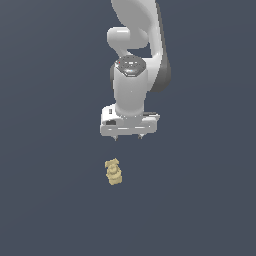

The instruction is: Pick up the object and move it to a goal position.

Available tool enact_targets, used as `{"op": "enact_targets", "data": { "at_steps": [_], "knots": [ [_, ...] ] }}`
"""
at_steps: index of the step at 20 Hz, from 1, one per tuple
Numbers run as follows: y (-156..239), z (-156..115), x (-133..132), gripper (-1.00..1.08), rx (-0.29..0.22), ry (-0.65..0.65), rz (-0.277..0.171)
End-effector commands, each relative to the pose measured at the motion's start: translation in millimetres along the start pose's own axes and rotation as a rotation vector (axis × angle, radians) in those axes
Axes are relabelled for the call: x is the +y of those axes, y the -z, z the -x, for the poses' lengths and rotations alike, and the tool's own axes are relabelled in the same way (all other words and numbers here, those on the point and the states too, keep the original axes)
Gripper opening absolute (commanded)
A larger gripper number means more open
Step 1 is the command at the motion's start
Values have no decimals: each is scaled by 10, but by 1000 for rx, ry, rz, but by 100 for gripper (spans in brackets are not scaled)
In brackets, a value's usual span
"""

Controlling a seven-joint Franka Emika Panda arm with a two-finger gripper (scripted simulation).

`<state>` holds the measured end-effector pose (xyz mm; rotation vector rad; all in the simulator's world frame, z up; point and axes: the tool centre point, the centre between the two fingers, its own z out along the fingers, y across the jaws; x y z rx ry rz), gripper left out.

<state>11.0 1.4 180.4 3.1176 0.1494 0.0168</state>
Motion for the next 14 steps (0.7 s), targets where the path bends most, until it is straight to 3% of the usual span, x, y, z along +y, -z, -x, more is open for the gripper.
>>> {"op": "enact_targets", "data": {
  "at_steps": [1,14],
  "knots": [
    [-39,-67,44,100,-1,14,-1],
    [-443,-601,454,100,-7,137,-12]
  ]
}}
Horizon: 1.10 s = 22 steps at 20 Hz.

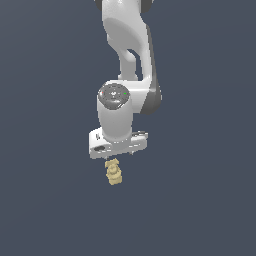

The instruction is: Pick up the object and move it to a goal position.

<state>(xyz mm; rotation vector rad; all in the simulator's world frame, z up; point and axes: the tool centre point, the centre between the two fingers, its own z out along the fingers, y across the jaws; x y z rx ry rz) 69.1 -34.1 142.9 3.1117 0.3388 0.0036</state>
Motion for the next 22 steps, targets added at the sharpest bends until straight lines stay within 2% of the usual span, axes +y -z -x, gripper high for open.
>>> {"op": "enact_targets", "data": {
  "at_steps": [1,10,22],
  "knots": [
    [-85,-81,95,100,0,24,-3],
    [-283,-227,306,100,-1,73,-10],
    [-465,-236,333,100,-1,78,-12]
  ]
}}
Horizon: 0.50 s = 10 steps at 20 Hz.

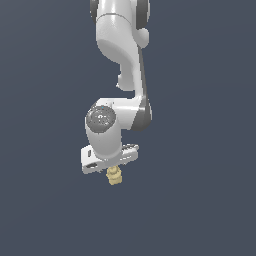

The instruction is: Pick up the object and move it to a goal position.

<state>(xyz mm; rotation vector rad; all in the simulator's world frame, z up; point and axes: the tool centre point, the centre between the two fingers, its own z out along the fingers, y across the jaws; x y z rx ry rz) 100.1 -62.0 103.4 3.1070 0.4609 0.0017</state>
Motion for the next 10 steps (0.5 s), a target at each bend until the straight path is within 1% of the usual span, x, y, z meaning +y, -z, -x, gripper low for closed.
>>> {"op": "enact_targets", "data": {
  "at_steps": [1,6,10],
  "knots": [
    [-120,7,-2,100,-1,1,-1],
    [-377,12,-4,100,-1,2,-1],
    [-434,6,1,100,-1,2,-1]
  ]
}}
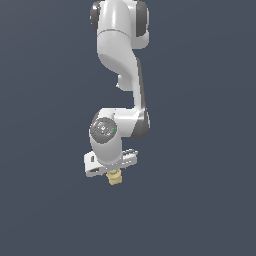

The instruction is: Pick up the object and move it to a goal position.

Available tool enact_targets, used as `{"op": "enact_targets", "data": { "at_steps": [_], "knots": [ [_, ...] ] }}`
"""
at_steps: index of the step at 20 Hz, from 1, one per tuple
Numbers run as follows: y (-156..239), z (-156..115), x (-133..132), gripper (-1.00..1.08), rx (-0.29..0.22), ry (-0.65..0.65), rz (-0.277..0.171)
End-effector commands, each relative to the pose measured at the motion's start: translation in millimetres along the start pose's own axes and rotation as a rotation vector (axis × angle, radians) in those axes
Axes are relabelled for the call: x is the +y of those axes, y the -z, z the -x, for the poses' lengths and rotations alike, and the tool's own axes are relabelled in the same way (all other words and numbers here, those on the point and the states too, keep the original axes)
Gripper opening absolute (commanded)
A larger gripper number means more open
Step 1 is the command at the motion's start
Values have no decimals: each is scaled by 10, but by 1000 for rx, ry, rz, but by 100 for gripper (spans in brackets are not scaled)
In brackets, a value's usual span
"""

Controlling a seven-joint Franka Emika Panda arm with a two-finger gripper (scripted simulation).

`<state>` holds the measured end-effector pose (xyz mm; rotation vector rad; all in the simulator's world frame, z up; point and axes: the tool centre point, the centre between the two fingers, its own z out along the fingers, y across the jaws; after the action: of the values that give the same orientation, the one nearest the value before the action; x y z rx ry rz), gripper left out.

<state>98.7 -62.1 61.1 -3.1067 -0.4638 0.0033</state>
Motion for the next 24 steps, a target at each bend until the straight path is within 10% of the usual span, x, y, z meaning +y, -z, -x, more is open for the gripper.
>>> {"op": "enact_targets", "data": {
  "at_steps": [1,3,4,24],
  "knots": [
    [-3,-13,5,100,2,0,1],
    [9,-17,6,100,2,0,1],
    [9,-17,6,-100,2,0,1],
    [189,66,-51,-100,2,0,1]
  ]
}}
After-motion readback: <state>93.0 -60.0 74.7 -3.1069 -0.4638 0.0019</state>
